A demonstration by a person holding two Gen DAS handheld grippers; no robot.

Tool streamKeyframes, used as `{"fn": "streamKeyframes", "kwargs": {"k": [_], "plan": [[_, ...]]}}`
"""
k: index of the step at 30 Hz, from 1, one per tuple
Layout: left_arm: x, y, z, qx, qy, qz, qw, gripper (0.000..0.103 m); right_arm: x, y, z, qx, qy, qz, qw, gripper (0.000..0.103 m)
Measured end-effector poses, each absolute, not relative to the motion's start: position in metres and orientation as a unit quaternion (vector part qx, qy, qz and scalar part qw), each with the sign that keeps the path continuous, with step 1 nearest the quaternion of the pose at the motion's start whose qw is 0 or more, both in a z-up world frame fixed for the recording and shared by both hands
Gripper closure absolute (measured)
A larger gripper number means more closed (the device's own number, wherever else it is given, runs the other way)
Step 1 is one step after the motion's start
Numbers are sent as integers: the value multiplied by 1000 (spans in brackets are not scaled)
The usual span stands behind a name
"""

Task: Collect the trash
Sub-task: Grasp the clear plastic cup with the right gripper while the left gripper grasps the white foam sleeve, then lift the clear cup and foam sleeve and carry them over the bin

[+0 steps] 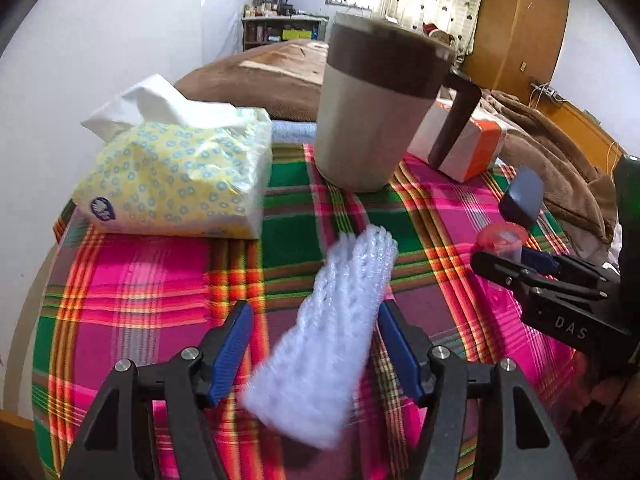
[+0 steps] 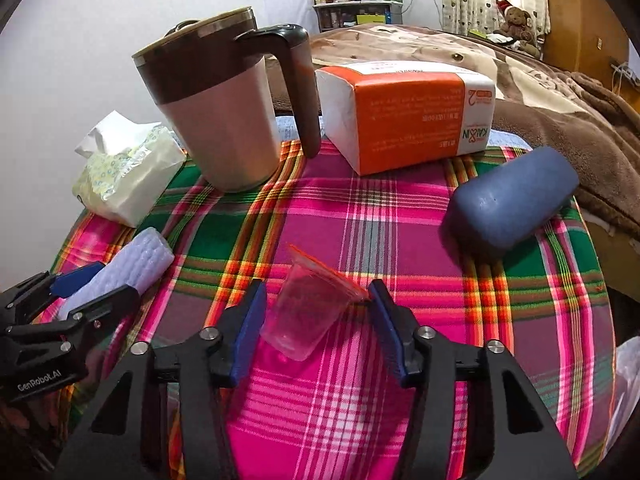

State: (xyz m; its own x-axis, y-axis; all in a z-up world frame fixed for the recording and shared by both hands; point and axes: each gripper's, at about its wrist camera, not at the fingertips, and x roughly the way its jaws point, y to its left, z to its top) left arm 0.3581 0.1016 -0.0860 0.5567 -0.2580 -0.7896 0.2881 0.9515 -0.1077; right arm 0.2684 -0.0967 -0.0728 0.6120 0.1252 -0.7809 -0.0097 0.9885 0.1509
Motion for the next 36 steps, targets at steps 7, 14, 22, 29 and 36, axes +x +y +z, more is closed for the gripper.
{"fn": "streamKeyframes", "kwargs": {"k": [7,14,22,29,36], "plan": [[358,87,-87,12,449,-168,878,38,263,-95,-72,51,436,37,898,51],[358,88,-88,-7,451,-157,879,76,260,-101,-71,53,433,37,899,51],[334,80,-78,-19,440,-157,884,77,243,-102,-62,49,416,45,907,52],[295,65,-61,-20,426,-161,890,77,218,-123,-50,65,402,41,912,52],[247,36,-48,-10,408,-171,897,77,186,-148,-38,66,386,28,920,51]]}}
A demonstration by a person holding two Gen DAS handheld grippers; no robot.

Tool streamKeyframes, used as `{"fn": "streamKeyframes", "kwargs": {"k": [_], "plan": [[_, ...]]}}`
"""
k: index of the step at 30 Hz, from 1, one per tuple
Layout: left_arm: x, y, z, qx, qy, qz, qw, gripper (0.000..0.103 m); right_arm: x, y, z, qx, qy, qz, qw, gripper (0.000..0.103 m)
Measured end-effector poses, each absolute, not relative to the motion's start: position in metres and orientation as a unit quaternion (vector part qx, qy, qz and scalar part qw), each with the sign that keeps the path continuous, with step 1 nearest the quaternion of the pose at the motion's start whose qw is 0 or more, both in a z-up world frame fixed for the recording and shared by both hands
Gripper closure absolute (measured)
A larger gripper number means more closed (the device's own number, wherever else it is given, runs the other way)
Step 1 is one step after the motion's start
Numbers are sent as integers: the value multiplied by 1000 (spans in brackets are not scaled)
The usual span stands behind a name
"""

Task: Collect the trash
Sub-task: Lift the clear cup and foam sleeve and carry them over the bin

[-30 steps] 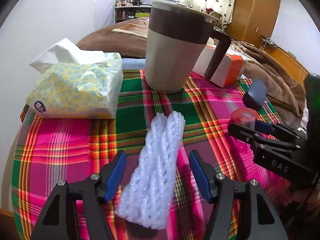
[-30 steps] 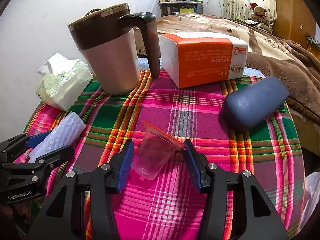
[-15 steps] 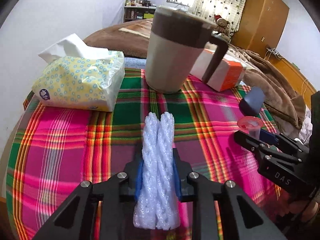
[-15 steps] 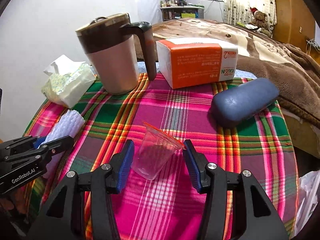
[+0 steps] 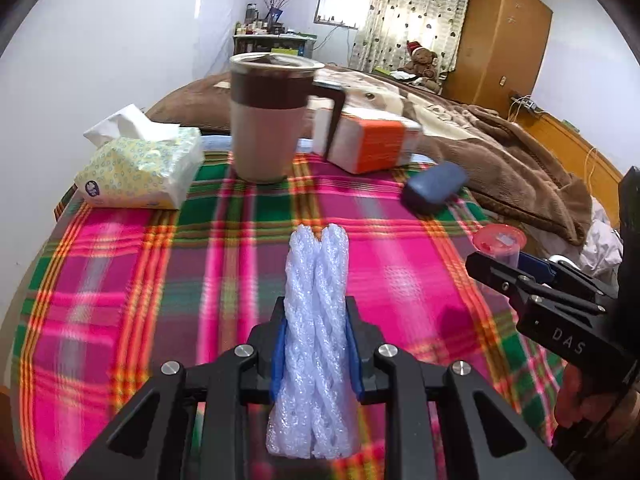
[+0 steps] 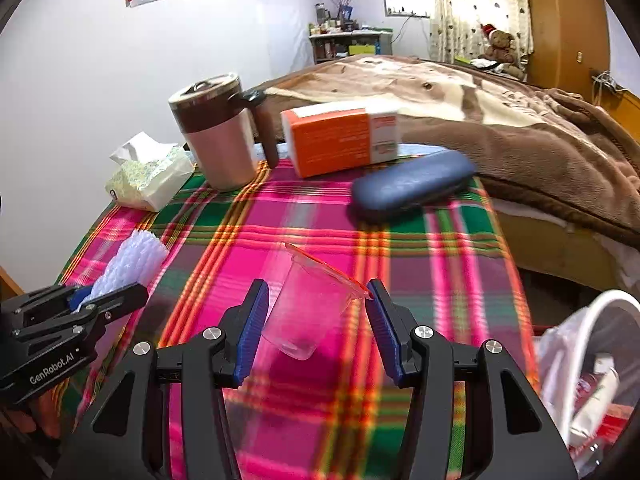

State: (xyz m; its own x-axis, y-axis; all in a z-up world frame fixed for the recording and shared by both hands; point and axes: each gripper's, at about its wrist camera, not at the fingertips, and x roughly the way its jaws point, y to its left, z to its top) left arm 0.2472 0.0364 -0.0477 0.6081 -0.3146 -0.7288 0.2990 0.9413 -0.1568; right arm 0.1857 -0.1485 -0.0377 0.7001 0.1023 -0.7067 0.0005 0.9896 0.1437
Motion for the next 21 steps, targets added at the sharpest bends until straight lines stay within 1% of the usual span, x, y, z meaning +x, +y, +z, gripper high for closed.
{"fn": "streamKeyframes", "kwargs": {"k": [9,21], "plan": [[197,-7,-33,-17,395,-197,897,77,136,-186,-24,73,365,5,928,51],[150,-80,-18,29,363,-210,907,77,79,-253,-16,88,342,-61,934,51]]}}
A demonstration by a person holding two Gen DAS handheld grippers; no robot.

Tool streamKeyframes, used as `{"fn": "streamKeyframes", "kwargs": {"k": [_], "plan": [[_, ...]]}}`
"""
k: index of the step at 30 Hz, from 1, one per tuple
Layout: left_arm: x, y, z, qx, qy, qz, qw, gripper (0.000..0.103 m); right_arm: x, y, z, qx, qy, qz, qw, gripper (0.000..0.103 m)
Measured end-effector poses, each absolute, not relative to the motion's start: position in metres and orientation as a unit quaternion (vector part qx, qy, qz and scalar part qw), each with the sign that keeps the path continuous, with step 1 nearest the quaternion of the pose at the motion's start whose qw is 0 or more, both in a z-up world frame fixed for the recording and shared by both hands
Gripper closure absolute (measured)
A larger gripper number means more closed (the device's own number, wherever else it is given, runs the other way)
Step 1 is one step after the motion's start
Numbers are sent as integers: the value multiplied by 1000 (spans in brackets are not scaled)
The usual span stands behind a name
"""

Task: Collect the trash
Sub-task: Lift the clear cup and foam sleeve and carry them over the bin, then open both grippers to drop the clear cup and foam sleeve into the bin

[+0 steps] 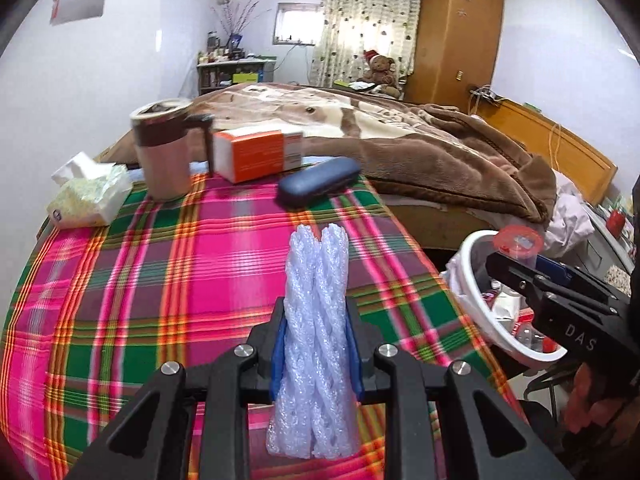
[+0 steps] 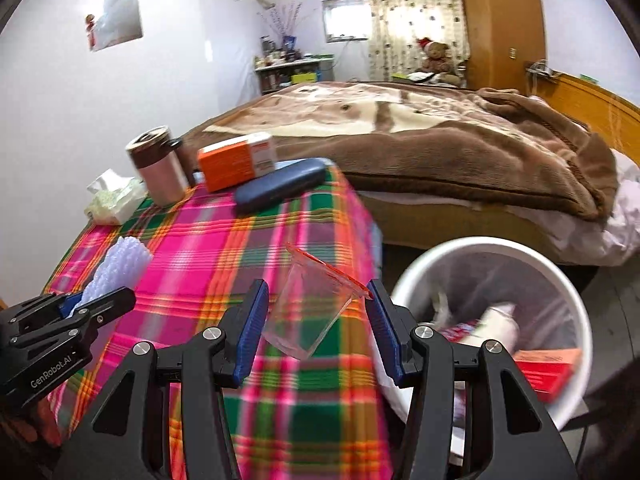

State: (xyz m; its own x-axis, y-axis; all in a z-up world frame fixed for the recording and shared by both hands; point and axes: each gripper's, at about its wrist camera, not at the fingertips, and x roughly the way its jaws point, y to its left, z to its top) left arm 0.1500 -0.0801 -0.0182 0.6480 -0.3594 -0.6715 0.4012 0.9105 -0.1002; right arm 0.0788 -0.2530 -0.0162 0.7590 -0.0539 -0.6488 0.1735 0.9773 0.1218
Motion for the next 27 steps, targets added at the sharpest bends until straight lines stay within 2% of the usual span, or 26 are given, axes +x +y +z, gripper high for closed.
{"fn": "streamKeyframes", "kwargs": {"k": [7,27], "plan": [[127,-128,-7,61,334,-235,911,77,56,-292,-17,104,334,-103,931,51],[107,-255,-25,84,355,-310,878,77,26,-376,-33,121,348,-183,912,51]]}}
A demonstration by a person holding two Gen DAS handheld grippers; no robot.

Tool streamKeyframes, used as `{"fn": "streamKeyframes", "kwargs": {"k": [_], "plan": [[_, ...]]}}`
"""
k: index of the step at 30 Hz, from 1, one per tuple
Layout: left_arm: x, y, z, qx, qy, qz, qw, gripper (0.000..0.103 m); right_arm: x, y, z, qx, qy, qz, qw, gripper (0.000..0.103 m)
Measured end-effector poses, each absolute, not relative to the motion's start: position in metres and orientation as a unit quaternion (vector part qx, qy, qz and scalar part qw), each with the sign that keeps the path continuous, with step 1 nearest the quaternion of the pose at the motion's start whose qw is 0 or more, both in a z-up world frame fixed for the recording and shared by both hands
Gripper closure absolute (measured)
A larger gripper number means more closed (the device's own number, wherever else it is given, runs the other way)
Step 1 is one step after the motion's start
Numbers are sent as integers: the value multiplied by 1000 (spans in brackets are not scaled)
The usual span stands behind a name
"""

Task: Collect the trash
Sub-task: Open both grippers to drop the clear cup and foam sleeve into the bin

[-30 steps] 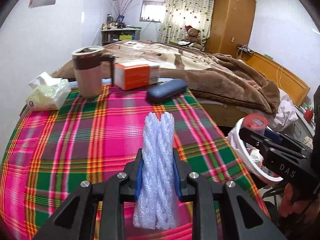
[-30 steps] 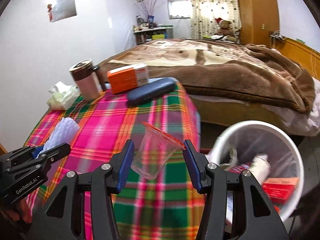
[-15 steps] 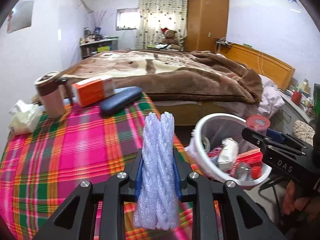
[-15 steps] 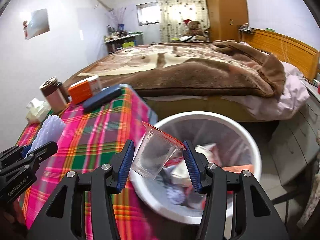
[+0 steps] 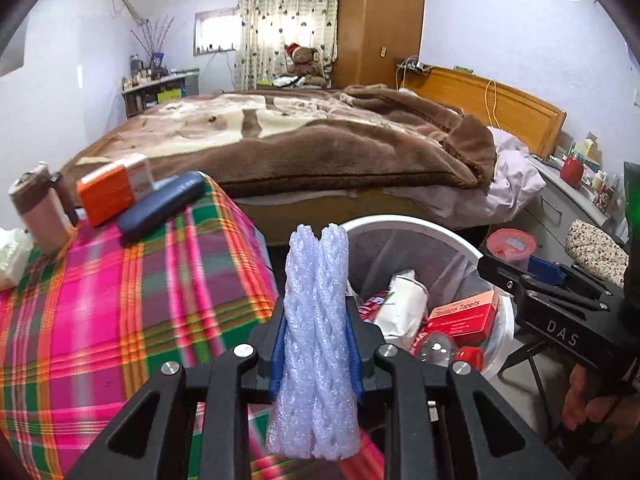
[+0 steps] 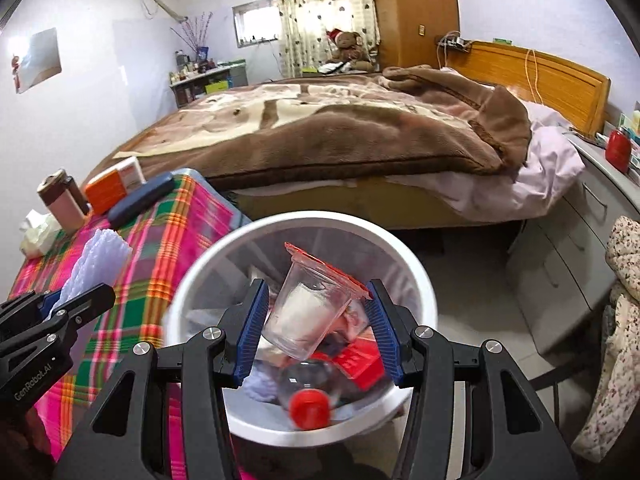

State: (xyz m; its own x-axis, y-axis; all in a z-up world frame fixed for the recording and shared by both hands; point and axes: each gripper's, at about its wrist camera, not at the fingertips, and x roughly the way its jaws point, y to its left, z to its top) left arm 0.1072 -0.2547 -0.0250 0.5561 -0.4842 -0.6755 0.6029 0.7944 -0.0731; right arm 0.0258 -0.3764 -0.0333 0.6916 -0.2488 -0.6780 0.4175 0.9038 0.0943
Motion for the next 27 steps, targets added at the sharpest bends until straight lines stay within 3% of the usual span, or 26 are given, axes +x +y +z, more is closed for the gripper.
{"fn": "streamKeyframes", "kwargs": {"k": [7,11,14,17,27], "plan": [[113,-281,-43,87,378,-305,870,74,28,-395,-46,120,374,-176,903,51],[116,-285,-48,90,377,-292,874,63,31,-397,-48,115,379,-169,903,51],[118,-284,-49,89,378,-281,878,39,34,-400,-49,111,384,-170,901,48],[118,-281,-46,94,367,-275,884,39,34,-399,-49,109,383,-172,901,30],[112,-275,-42,93,366,-259,889,39,25,-397,-44,115,370,-178,905,30]]}}
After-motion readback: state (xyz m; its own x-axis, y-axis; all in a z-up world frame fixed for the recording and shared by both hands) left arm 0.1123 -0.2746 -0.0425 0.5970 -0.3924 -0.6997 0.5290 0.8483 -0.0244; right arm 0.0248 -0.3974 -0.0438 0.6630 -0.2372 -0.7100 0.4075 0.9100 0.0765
